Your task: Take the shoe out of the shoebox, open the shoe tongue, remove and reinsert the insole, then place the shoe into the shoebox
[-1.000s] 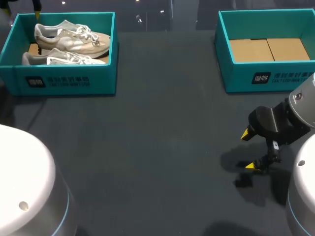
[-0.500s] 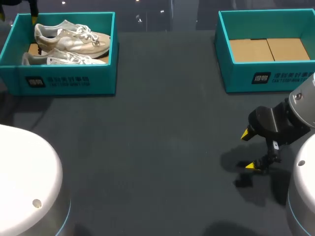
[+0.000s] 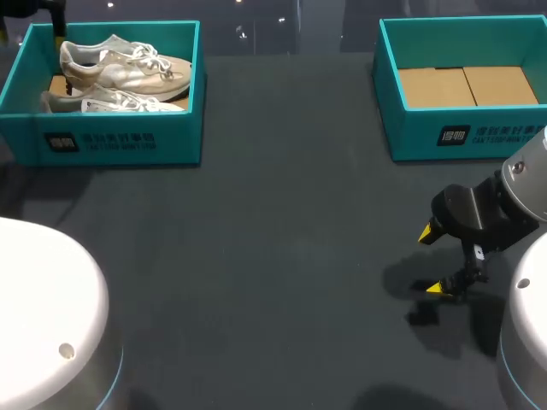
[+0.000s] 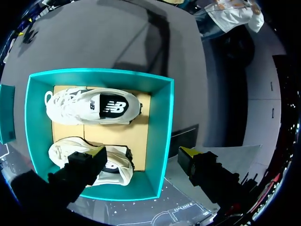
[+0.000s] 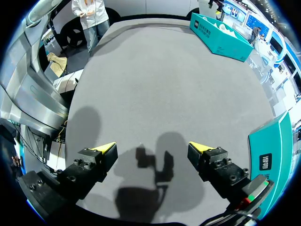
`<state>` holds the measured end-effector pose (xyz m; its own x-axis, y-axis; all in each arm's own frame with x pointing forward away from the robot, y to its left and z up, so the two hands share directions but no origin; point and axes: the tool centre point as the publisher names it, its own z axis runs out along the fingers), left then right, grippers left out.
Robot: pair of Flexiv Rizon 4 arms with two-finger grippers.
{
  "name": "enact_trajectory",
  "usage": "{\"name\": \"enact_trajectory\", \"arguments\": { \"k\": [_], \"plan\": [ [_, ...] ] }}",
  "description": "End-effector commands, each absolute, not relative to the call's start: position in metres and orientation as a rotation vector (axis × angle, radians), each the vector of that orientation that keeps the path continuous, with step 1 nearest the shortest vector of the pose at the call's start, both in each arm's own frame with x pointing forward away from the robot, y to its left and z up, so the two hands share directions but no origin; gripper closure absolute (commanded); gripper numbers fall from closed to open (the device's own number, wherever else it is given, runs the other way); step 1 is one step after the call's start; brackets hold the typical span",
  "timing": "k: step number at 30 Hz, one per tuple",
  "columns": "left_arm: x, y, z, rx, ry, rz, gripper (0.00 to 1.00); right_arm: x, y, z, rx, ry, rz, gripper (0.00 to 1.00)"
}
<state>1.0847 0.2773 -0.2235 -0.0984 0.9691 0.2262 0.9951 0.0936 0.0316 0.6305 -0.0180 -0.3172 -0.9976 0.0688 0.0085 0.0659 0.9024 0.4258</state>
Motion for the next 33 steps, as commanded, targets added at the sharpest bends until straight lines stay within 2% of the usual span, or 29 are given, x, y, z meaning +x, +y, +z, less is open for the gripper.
{"name": "enact_trajectory", "arguments": {
  "k": [1,14,33],
  "plan": [
    [1.063,0.281,-0.234,-2.031,-2.214,-0.293,0.00,0.628,-0.018,-0.317,0.110,3.054,0.679,0.00],
    [1.030,0.288,-0.261,-2.094,-2.159,-0.247,0.00,0.628,-0.018,-0.317,0.110,3.054,0.679,0.00],
    [1.026,0.278,-0.299,-2.171,-2.140,-0.184,0.02,0.628,-0.018,-0.317,0.110,3.054,0.679,0.00]
  ]
}}
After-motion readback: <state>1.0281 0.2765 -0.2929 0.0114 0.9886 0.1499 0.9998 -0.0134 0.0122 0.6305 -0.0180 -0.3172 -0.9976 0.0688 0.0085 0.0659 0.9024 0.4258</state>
